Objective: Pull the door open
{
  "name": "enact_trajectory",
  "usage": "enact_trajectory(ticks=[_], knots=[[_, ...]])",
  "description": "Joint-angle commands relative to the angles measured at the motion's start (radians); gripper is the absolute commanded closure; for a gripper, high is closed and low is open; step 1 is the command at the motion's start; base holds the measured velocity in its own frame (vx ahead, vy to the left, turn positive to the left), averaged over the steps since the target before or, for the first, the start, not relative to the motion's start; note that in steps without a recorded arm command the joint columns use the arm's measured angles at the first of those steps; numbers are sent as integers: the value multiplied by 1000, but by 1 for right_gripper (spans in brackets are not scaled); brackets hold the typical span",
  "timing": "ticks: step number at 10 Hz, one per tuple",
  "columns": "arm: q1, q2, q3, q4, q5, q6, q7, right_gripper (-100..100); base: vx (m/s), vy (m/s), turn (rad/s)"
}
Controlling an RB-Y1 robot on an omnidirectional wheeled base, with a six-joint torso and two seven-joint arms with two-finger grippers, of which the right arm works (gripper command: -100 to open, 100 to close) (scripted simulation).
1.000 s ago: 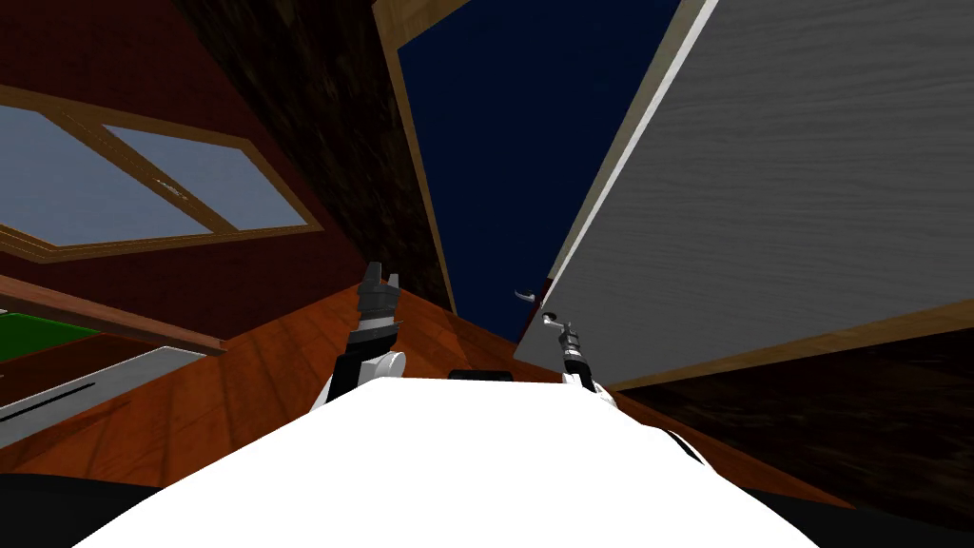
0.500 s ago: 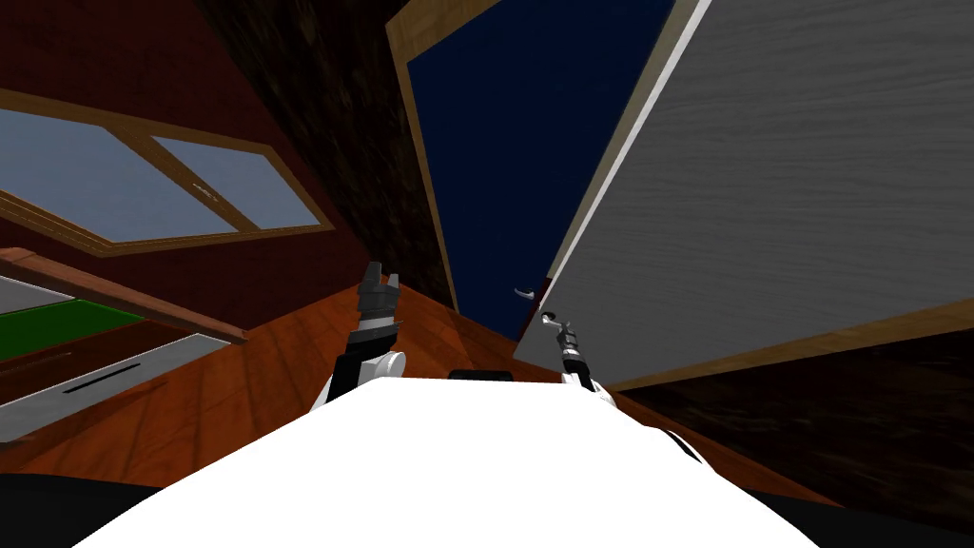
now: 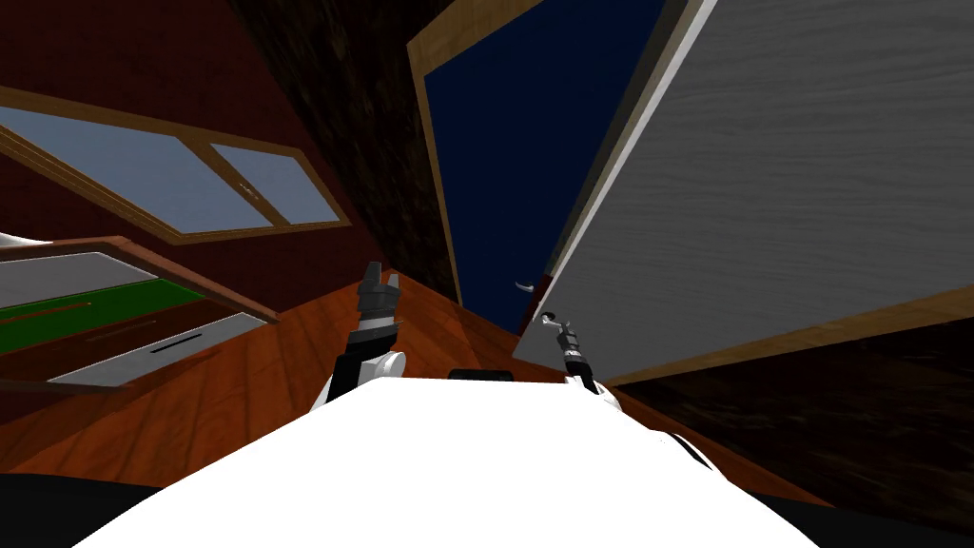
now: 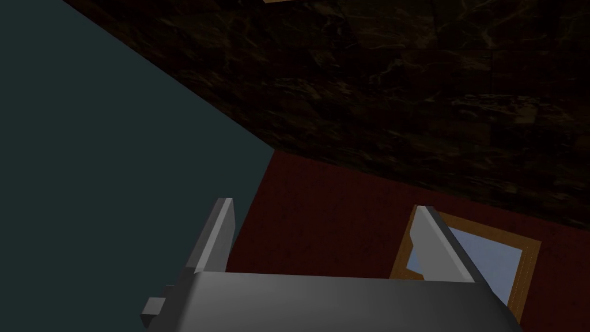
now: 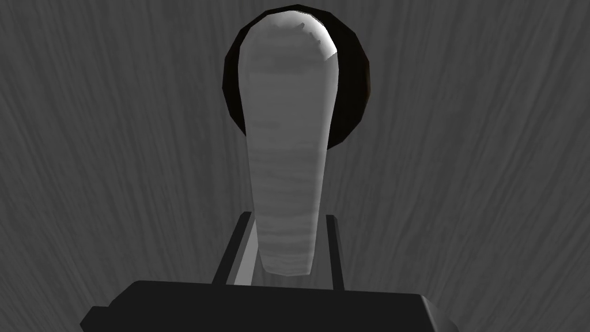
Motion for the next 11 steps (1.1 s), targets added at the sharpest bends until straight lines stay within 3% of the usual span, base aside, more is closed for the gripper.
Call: enact_trajectory(ticks=[1,4,5,6,9,11], knots=[[7,5,26,0,15,-20,-18,100,-198,-30,105],[21,-6,59,-8,36,-44,-51,100,-223,-58,107],[21,-6,59,-8,36,-44,-51,100,-145,-32,39],[17,-21,52,10,31,-47,-57,100,-53,-13,-16],[10,-19,92,7,18,-46,-53,100,-213,-53,119],[10,-19,92,8,18,-46,-53,100,-96,-3,7]])
